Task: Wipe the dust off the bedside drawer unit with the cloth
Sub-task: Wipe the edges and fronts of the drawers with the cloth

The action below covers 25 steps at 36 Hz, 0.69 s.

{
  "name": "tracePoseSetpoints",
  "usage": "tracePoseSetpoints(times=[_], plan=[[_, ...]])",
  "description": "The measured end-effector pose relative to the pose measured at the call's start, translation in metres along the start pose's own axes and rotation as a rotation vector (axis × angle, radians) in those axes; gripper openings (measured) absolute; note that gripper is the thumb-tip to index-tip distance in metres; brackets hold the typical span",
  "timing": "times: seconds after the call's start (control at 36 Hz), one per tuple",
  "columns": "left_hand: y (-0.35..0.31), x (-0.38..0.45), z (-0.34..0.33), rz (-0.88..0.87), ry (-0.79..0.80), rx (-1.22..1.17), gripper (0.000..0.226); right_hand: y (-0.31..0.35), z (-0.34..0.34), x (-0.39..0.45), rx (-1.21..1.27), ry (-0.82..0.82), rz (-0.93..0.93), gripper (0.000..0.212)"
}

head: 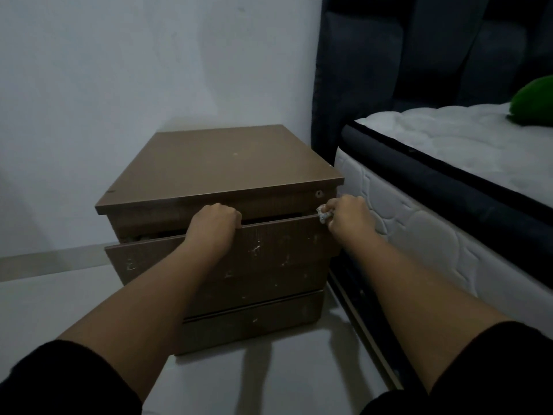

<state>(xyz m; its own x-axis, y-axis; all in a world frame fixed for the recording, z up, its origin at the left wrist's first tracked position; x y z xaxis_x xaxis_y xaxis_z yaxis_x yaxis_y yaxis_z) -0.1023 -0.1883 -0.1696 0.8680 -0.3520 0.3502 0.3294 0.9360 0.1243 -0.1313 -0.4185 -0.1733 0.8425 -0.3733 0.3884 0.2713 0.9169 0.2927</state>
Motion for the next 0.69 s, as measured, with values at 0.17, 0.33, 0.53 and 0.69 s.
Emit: tracePoseSetpoints(times=[0.17,0.33,0.53,0.69], plan=[[0.000,0.004,0.001,-0.015,-0.026,0.028,0.034,-0.004,-0.003,0.000,-0.019,-0.049,-0.017,0.037],[0.002,0.008,0.000,0.000,-0.044,0.037,0.032,-0.011,-0.005,0.004,-0.011,-0.100,-0.047,0.035],[0.002,0.007,-0.006,0.069,-0.112,0.077,0.029,-0.024,-0.006,0.000,0.140,-0.189,-0.176,0.034],[0.003,0.009,-0.009,0.091,-0.115,0.041,0.027,-0.015,-0.010,-0.008,0.290,-0.209,-0.125,0.029]])
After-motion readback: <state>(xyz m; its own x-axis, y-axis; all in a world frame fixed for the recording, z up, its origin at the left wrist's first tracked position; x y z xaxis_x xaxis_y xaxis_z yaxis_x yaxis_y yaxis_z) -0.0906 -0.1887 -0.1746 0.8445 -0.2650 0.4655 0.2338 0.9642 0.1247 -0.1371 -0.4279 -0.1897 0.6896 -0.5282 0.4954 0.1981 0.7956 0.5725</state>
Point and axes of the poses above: each hand's wrist, its own x-axis towards the middle knuckle, its own z-axis out of the back of the hand, y = z × x, the point moved 9 cm from there along x, towards the middle knuckle, and after that the axes turned 10 degrees about -y, right-handed, at the moved point
